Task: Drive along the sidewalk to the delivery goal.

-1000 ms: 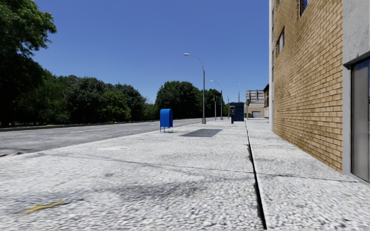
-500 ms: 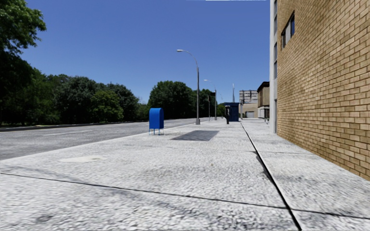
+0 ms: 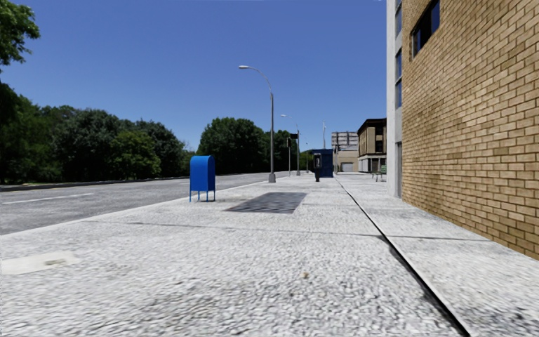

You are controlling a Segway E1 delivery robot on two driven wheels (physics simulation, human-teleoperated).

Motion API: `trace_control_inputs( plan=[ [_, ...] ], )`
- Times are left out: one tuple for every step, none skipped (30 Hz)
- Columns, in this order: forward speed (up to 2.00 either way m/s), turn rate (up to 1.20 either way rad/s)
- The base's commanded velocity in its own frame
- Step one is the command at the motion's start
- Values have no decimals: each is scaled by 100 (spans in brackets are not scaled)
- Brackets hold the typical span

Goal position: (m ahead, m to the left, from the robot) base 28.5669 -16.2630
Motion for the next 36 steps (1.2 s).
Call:
trace_control_inputs(
  plan=[
    [200, -29],
    [200, -29],
    [200, -29],
    [200, -29],
    [200, -29],
    [200, -29],
    [200, -29],
    [200, -29],
    [200, -29],
    [200, -29],
    [200, -29],
    [200, -29],
    [200, -29],
    [200, -29],
    [200, -29],
    [200, -29],
    [200, -29],
    [200, -29],
    [200, -29],
    [200, -29],
    [200, -29],
    [200, -29],
    [200, -29],
    [200, -29],
    [200, -29],
    [200, -29],
    [200, -29],
    [200, -29],
    [200, -29],
    [200, -30],
    [200, -30],
    [200, -30],
    [200, -31],
    [200, -33],
    [200, -35],
    [200, -35]
  ],
)
